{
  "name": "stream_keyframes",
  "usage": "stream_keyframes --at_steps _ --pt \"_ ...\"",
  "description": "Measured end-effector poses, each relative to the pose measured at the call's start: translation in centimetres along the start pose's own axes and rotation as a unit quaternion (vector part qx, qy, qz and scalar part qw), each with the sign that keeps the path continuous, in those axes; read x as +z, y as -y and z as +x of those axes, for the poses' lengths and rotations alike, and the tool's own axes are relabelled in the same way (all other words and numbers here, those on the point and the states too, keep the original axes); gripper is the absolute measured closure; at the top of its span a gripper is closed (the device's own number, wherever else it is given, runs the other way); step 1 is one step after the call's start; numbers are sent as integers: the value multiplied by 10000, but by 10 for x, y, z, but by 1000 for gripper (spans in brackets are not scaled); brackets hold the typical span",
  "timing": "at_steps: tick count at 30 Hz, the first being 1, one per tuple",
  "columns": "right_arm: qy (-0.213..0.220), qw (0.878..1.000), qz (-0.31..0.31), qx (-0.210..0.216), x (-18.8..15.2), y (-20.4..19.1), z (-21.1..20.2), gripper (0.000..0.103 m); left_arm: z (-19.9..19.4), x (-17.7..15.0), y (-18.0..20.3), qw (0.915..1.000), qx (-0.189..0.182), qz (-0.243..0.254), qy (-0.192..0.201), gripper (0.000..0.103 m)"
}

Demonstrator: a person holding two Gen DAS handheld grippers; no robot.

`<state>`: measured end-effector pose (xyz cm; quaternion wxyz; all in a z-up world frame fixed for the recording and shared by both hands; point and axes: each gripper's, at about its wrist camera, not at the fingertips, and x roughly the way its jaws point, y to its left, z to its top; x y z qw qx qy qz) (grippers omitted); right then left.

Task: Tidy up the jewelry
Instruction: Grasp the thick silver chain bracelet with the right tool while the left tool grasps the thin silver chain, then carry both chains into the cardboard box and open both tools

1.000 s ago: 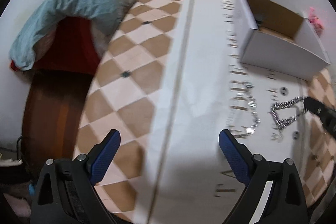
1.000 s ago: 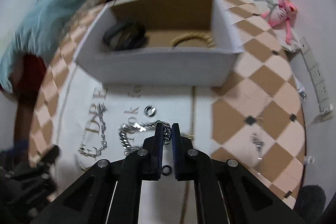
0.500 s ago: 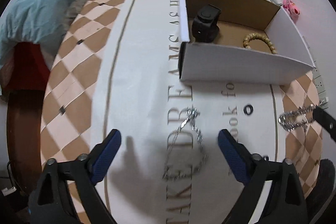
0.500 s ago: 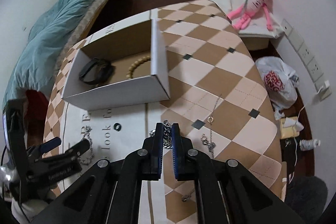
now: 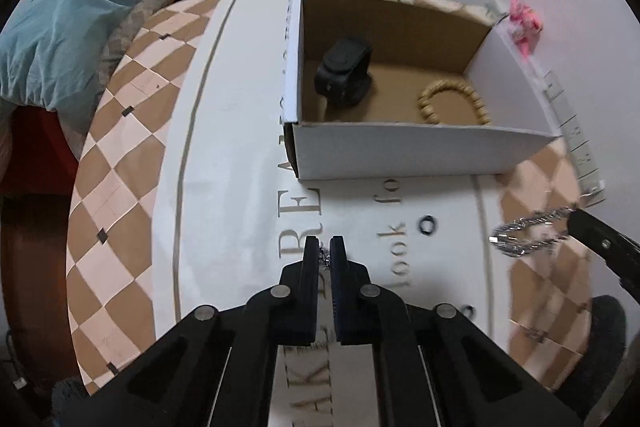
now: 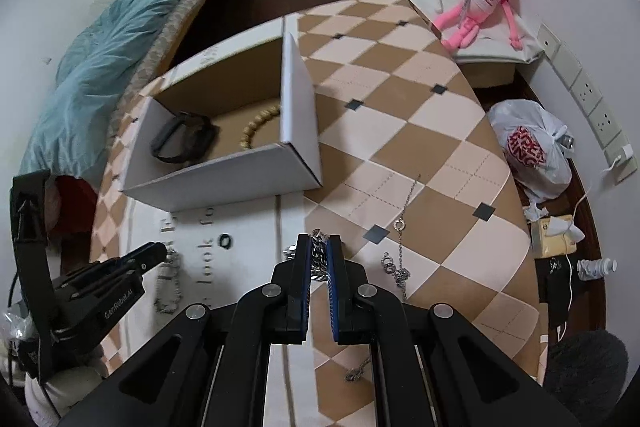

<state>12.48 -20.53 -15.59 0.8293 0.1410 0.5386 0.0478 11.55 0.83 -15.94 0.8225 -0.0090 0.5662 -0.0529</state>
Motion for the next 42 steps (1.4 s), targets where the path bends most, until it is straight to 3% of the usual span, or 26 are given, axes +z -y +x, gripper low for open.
stream_keyframes --at_steps 7,16,23,31,35,39,41,42 --pt "203 9988 -214 387 16 -15 -44 95 -62 1 -4 9979 -448 -76 466 100" --pt "448 9940 -502 859 66 -44 -84 95 -116 59 -1 9907 -936 85 983 100" --pt "136 9944 -747 738 119 -62 -49 95 -90 103 -3 9914 -1087 30 732 100" --pt "-397 9940 -865 545 155 -65 8 95 -54 125 -3 9926 -1184 -67 266 100" --pt "-618 9919 -945 579 166 -73 30 95 -45 129 -3 9958 -894 -164 120 97" --pt "-738 9908 -930 649 173 -78 45 95 -38 129 -11 9979 -575 -289 59 89" --pt "-915 9894 -930 643 174 -77 56 94 -37 129 -16 9987 -375 -307 133 72" --pt "-999 9893 -906 554 174 -76 62 94 -37 129 -18 9989 -289 -324 175 57"
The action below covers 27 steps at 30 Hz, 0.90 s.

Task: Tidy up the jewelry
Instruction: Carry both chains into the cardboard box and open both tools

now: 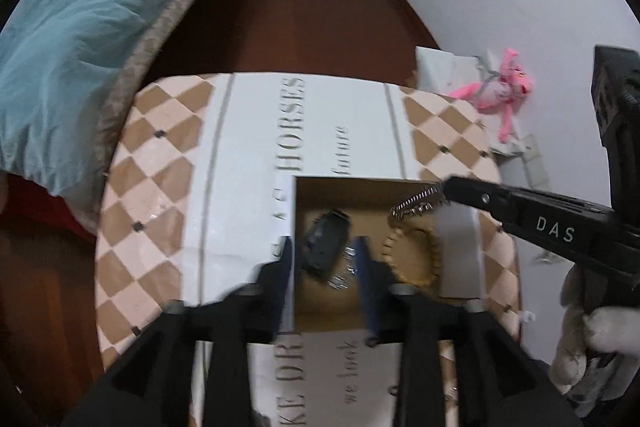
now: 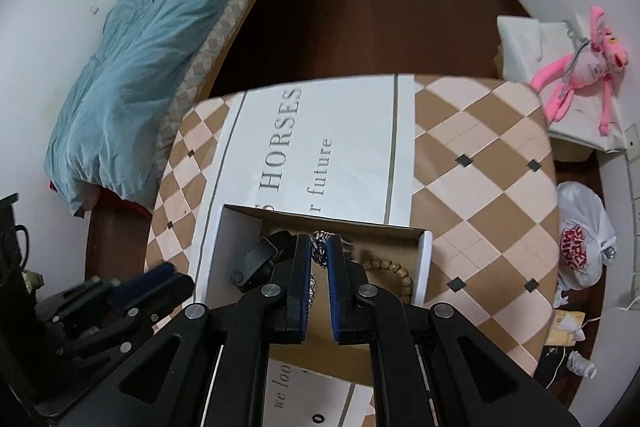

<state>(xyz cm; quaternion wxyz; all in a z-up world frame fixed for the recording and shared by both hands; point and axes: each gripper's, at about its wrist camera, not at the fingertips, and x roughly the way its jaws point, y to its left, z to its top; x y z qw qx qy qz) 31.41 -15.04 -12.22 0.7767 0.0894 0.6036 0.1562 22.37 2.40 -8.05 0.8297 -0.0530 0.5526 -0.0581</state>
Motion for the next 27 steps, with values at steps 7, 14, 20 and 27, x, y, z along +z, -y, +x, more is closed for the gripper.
stream_keyframes --at_steps 7,14,20,27 --pt "150 9975 -38 -692 -20 17 -7 25 -4 -4 -4 9972 627 68 412 9" --pt "463 9825 -104 -1799 -62 24 -17 6 5 -22 -1 9935 1000 153 519 5" --pt "591 9805 18 -1872 -90 21 -15 2 7 -37 3 9937 1008 147 461 5" --pt "886 9795 59 -1809 -111 6 -38 2 -15 -52 5 9922 1027 68 702 5"
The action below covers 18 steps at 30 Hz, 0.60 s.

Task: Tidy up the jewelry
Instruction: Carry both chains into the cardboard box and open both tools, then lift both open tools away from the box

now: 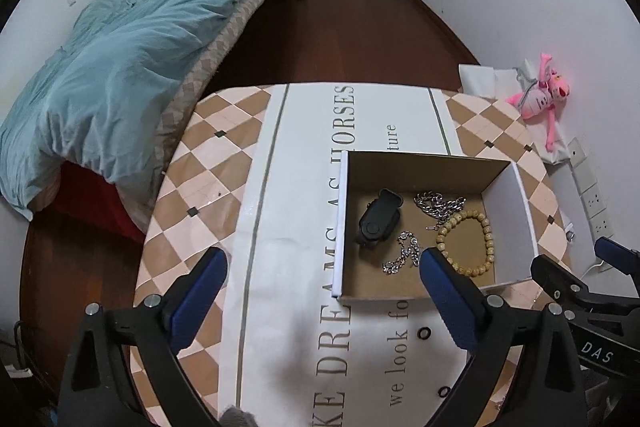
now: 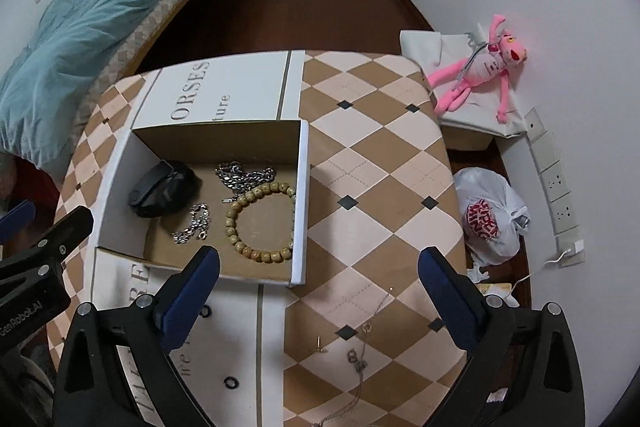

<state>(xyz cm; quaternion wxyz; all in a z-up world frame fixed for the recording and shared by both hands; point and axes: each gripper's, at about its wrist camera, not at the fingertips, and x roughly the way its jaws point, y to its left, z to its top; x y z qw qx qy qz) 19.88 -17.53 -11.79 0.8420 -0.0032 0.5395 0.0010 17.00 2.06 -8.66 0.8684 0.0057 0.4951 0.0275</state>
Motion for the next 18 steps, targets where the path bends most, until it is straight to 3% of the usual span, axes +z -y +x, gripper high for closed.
stream_keyframes --at_steps 9,18 --pt "398 9992 53 31 -20 0 -49 2 -47 -19 -2 9994 -150 66 313 5" --pt "878 9961 8 62 -34 -5 -100 2 -85 -32 -11 9981 -22 -121 608 5"
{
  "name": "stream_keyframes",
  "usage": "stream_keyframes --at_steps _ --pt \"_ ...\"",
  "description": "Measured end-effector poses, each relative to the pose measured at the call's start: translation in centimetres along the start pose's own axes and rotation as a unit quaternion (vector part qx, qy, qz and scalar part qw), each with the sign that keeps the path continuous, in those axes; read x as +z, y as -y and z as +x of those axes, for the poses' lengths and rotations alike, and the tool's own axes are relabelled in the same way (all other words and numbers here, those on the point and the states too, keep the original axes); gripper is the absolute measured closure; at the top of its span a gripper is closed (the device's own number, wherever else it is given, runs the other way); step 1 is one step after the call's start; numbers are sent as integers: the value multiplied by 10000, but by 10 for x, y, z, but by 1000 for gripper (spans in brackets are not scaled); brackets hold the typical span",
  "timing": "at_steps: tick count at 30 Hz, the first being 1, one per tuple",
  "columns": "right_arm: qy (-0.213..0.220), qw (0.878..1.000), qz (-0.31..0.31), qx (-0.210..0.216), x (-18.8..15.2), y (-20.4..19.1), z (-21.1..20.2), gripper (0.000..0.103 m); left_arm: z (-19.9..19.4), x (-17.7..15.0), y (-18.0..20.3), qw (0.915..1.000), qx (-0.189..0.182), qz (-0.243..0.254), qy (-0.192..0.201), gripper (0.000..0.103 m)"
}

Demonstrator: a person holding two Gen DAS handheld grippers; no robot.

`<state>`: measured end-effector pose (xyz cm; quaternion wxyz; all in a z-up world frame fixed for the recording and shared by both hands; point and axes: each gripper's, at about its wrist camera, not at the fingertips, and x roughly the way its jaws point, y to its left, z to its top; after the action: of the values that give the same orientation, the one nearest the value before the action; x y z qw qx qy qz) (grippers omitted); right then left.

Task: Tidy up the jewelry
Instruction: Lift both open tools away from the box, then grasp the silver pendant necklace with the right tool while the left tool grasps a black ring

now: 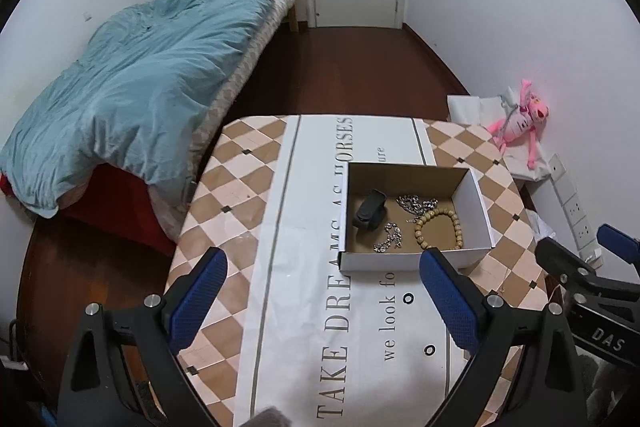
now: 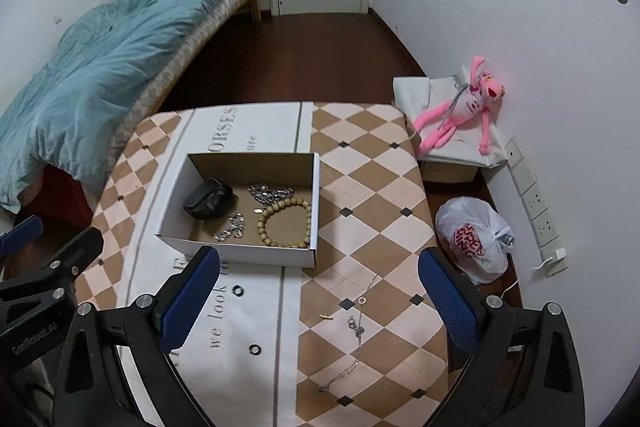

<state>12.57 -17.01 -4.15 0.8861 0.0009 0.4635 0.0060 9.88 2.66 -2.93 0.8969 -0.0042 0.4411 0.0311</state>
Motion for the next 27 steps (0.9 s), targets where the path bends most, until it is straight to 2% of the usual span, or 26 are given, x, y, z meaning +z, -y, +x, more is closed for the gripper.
stream_keyframes --at_steps 6,10,13,15,17,20,23,27 --pt "-73 9998 178 96 -16 11 -9 2 -8 -12 -3 9998 163 -32 76 5" --pt "-368 9987 363 -22 -45 32 5 2 6 -35 2 9996 216 84 -167 5" --pt "-838 9942 672 -6 -79 55 32 3 26 -60 11 9982 299 211 -467 5" --pt "-1113 9896 910 66 -102 68 50 7 38 -75 15 9970 338 260 -647 5" --pt "-1328 9849 1099 159 -122 76 64 19 49 -88 21 9952 390 316 -835 5" --pt "-1508 9802 1222 394 -152 72 80 30 60 -103 25 9931 434 321 -1037 5" --pt "-1506 9790 1239 597 -167 60 88 40 66 -112 26 9914 468 338 -1173 5" --pt "-1294 9842 1055 593 -170 43 88 47 70 -118 25 9901 513 375 -1251 5"
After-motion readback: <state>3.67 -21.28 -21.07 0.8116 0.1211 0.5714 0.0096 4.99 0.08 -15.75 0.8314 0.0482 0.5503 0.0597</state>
